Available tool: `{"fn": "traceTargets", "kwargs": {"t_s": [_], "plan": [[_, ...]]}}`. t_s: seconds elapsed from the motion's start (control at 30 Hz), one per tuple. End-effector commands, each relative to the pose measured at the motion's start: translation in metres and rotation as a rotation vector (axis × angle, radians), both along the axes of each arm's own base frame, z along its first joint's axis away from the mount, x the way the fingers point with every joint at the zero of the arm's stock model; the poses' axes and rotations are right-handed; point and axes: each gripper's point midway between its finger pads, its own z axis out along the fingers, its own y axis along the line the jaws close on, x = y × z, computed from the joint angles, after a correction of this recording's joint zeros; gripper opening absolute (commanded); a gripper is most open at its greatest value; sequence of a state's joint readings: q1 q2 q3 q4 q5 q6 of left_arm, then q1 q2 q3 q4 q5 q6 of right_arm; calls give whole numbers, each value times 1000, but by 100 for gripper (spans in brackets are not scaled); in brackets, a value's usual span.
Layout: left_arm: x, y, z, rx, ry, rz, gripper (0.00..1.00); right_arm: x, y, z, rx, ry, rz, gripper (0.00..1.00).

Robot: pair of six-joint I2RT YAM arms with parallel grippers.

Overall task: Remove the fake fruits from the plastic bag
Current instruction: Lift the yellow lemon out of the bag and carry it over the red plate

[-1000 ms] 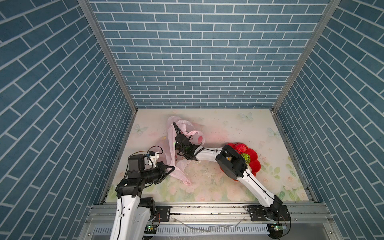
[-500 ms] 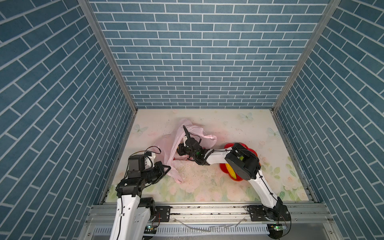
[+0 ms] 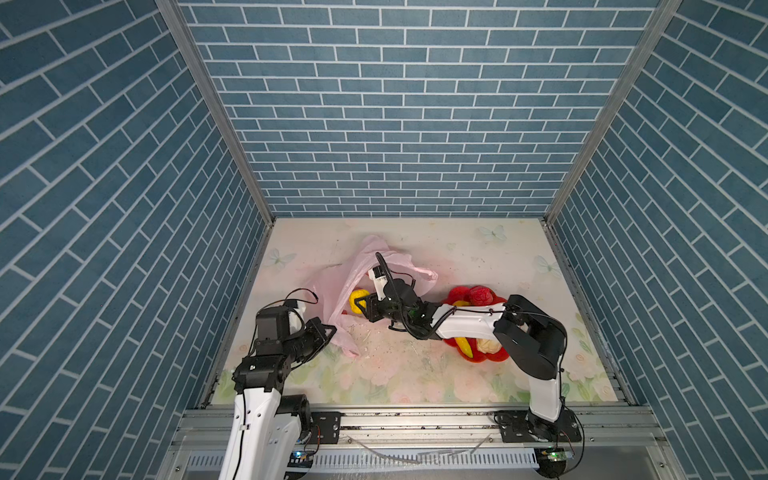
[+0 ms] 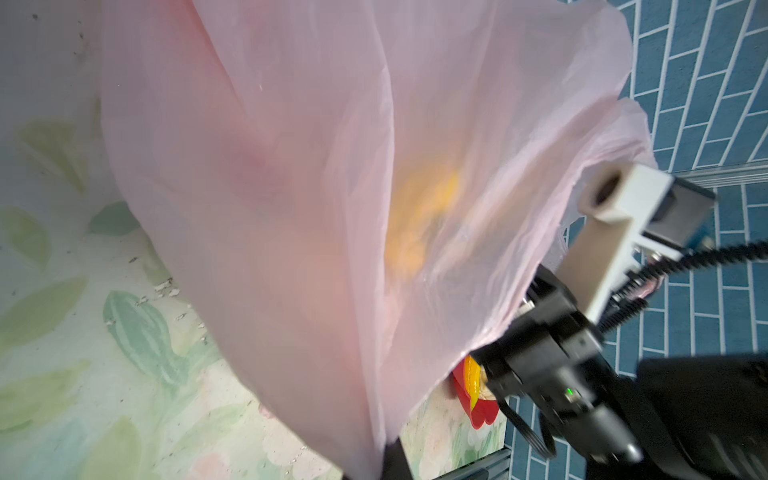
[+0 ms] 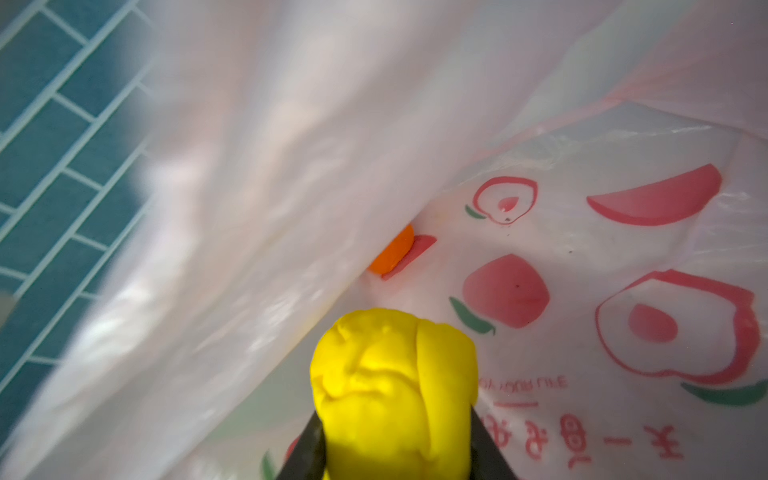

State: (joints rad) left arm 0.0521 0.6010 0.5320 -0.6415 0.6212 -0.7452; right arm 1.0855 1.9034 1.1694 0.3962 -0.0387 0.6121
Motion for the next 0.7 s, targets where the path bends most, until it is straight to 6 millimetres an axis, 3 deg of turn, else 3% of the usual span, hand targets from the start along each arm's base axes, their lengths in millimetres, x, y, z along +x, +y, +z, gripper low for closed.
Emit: {"fn": "traceTargets", "kwargs": {"t_s": [0.0,0.13,0.37,0.47,0.57,0.67], "plan": [[15,4,11,20,-58,19,4,-29,-30,5,-158,-26,47,2],[18,5,13,34,-44,10,6,-50,-79,22,-288,-40,14,2],[15,1,21,30,-60,-25,7,-64,-216,39,-479,29,-292,2],[15,-2,22,24,-65,-42,7,-61,-263,40,-552,40,-434,4],[15,-4,25,15,-75,-57,7,-52,-296,33,-597,62,-541,4],[15,-5,27,15,-80,-69,8,-37,-313,23,-584,100,-601,5]]}}
